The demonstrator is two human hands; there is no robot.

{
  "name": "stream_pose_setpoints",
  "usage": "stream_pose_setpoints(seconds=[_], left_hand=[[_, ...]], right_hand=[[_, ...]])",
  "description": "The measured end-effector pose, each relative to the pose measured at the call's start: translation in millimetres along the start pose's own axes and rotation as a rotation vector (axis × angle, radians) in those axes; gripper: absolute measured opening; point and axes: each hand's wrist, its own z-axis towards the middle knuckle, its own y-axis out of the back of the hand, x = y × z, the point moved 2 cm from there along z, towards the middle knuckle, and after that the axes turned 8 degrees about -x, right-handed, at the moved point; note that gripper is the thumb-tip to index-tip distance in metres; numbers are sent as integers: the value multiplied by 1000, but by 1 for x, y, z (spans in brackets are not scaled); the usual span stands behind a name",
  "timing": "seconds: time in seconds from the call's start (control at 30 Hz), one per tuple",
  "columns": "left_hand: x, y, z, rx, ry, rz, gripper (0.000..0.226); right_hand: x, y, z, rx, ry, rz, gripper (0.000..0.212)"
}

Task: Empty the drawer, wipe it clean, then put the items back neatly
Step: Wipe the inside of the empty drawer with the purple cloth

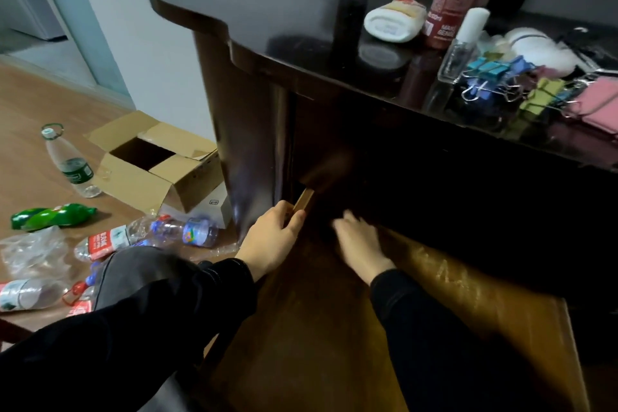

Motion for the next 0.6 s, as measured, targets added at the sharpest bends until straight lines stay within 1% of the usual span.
stream_pose_setpoints(seconds=[0.03,0.07,0.1,0.13,0.2,0.3,0.37,0.4,0.47,0.53,0.6], left_hand=[[0,0,0,12,8,-4,33],[-1,0,0,16,13,-3,34],[-1,0,0,15,14,-2,34],[-1,0,-1,10,15,-2,34],[0,0,-1,-3,10,-7,33],[1,-1,-1,-4,15,-34,33],[1,-1,0,-2,20,-46,33],[1,-1,0,1,23,-47,34],[1,0,1,11,35,-47,35],[1,0,1,22,48,-42,35],[1,1,0,19,56,-42,34]], right_hand=[[-6,4,7,4,35,-52,36],[-8,7,13,6,67,-64,40],[-6,12,15,18,59,-53,44],[-1,12,14,6,59,-47,42],[16,12,1,23,-18,9,32],[39,4,-34,34,107,60,42],[38,1,-45,33,186,91,47],[33,0,-43,19,169,87,49],[20,1,-24,1,33,91,50],[10,6,-3,-22,-105,127,37],[9,10,10,-41,-161,145,30]])
